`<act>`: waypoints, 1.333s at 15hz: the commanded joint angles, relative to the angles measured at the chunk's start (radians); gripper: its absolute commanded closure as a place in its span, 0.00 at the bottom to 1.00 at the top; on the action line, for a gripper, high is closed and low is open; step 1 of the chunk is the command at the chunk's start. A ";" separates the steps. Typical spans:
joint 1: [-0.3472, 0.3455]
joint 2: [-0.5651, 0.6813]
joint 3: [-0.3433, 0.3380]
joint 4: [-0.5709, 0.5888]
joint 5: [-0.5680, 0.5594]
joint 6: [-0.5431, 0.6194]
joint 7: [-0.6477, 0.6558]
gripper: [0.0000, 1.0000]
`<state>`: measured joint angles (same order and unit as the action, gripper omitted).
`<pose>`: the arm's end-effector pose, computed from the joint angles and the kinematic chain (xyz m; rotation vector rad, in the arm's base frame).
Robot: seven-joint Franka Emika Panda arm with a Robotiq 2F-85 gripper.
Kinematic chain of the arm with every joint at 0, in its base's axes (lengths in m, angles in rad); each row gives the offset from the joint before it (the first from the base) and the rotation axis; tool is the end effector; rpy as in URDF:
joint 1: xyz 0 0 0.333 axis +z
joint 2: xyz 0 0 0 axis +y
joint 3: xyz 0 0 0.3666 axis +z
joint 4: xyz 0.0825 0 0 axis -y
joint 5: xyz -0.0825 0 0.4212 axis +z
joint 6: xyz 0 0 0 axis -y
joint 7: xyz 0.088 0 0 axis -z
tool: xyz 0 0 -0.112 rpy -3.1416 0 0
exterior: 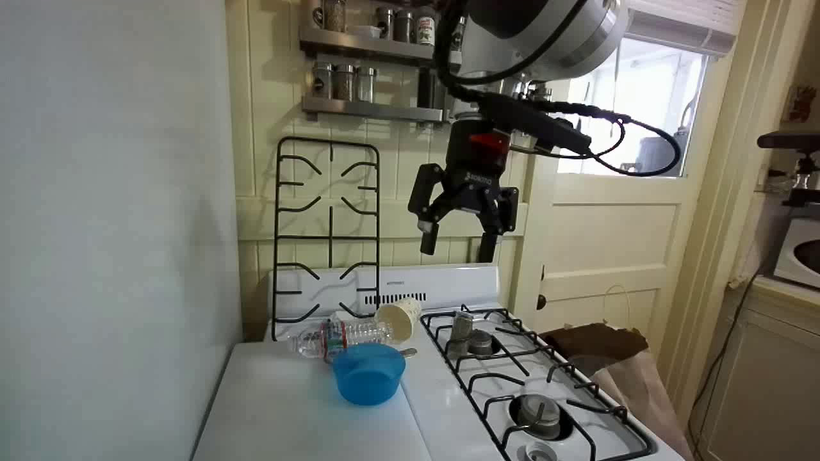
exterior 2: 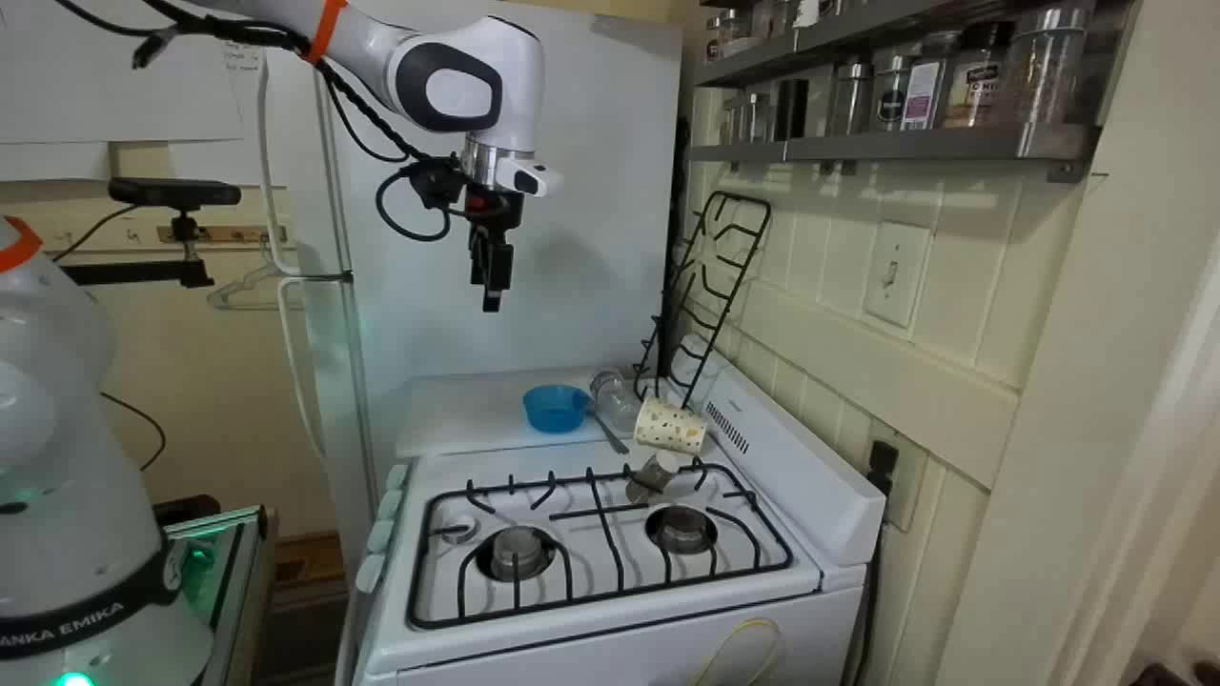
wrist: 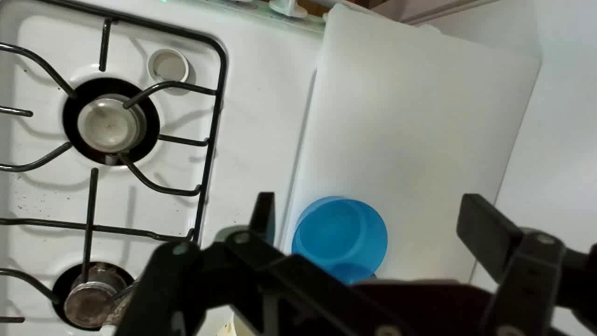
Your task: Remove the container from the stove plates on the right and put it on the white tray on the left
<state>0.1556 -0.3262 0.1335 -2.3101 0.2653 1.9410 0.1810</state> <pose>0.4385 0.1543 0.4976 -2.9517 0.0025 0.1309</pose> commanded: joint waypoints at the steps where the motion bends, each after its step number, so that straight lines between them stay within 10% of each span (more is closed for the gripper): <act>1: -0.007 0.000 0.006 0.002 0.002 -0.003 -0.002 0.00; 11: -0.123 0.168 -0.124 0.008 -0.009 0.067 -0.113 0.00; 18: -0.182 0.464 -0.169 0.210 -0.129 0.199 0.216 0.00; 20: -0.187 0.425 -0.174 0.164 -0.099 0.194 0.141 0.00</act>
<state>-0.0338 0.0990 -0.0382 -2.1473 0.1657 2.1382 0.3231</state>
